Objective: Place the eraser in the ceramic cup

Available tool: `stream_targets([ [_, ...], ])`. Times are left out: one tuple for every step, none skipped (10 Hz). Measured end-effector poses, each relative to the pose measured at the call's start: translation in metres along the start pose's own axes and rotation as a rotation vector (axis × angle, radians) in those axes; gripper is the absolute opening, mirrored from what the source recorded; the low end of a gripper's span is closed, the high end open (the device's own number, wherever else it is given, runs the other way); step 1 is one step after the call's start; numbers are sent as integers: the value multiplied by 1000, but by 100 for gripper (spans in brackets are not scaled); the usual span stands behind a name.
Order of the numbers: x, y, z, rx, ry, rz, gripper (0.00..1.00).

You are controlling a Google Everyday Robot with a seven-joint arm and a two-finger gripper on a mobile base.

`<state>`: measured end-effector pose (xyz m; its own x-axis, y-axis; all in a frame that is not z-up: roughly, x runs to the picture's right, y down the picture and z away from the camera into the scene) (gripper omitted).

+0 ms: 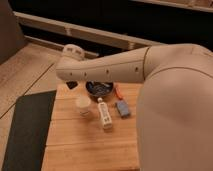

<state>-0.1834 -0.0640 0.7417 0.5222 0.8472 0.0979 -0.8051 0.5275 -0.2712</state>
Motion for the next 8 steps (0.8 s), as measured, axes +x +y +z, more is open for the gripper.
stream_targets([
  [1,4,-1,-31,-42,52,0],
  [6,7,0,-59,-73,102,0],
  [10,6,2,-67,-81,120,0],
  [22,3,5,-67,-82,140,0],
  [30,1,8,-62,-77,145,0],
  [43,-4,12,-49,-64,147,0],
  [52,-7,15,-38,-53,146,0],
  [59,-9,18,-27,-42,142,0],
])
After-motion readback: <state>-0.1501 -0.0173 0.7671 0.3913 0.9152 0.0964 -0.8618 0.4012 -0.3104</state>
